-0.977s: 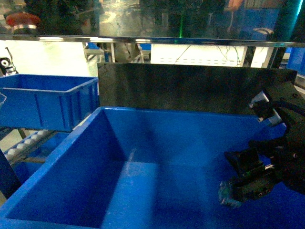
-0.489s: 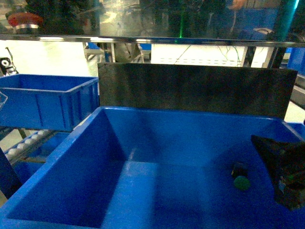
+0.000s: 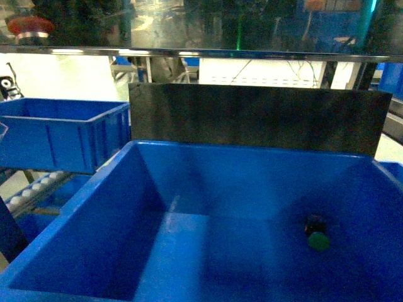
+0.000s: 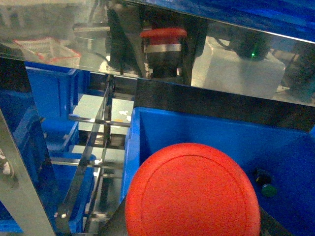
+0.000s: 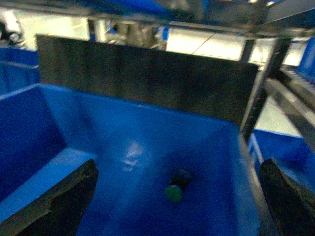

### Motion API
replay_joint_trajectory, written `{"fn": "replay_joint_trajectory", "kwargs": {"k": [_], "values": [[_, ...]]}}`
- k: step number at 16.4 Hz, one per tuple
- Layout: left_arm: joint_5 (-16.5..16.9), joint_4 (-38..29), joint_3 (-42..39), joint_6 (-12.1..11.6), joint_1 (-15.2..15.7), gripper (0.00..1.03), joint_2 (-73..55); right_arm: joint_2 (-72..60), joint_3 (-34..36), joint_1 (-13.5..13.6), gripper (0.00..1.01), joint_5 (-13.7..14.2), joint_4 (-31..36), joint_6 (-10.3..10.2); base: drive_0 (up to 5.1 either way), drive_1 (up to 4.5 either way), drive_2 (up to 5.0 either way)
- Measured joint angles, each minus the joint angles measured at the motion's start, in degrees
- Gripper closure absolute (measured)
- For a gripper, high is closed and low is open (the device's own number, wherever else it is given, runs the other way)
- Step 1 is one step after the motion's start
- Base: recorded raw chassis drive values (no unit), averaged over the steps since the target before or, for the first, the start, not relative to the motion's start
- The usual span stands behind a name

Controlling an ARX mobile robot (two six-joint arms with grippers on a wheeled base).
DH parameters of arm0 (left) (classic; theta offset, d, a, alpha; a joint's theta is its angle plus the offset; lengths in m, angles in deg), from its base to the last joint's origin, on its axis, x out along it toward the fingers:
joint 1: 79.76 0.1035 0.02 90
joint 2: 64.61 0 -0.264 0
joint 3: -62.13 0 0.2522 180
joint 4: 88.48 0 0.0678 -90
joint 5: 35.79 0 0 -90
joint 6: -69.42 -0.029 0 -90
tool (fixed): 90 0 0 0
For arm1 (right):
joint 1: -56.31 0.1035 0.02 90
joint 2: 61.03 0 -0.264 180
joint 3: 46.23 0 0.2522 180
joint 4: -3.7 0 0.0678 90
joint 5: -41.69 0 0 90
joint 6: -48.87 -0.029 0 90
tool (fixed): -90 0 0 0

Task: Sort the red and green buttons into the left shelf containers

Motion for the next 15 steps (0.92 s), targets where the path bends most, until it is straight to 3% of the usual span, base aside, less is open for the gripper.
{"fn": "replay_joint_trajectory", "kwargs": {"k": [2,5,8,15], "values": [[0.02,-0.02,0.0,0.0,0.0,0.79,0.0,20.55,-0.04,-2.84,0.03,0.46,-16.17,-1.36,0.0,0.0,0.0],[0.02,0.02,0.02,0.0,0.0,0.79,0.0,55.28,-0.31,-8.9,0.03,-3.3,-44.09,-4.0,0.0,0.0,0.0],[0.02,0.02,0.0,0.0,0.0,0.79,0.0,61.59,-0.26,-6.73,0.03,-1.97,-48.59,-4.33,0.0,0.0,0.0],[0.02,0.02,0.02,-0.02,0.0,0.79,0.0,61.61,-0.26,-6.78,0.03,-1.75,-48.52,-4.28,0.0,0.0,0.0]]}}
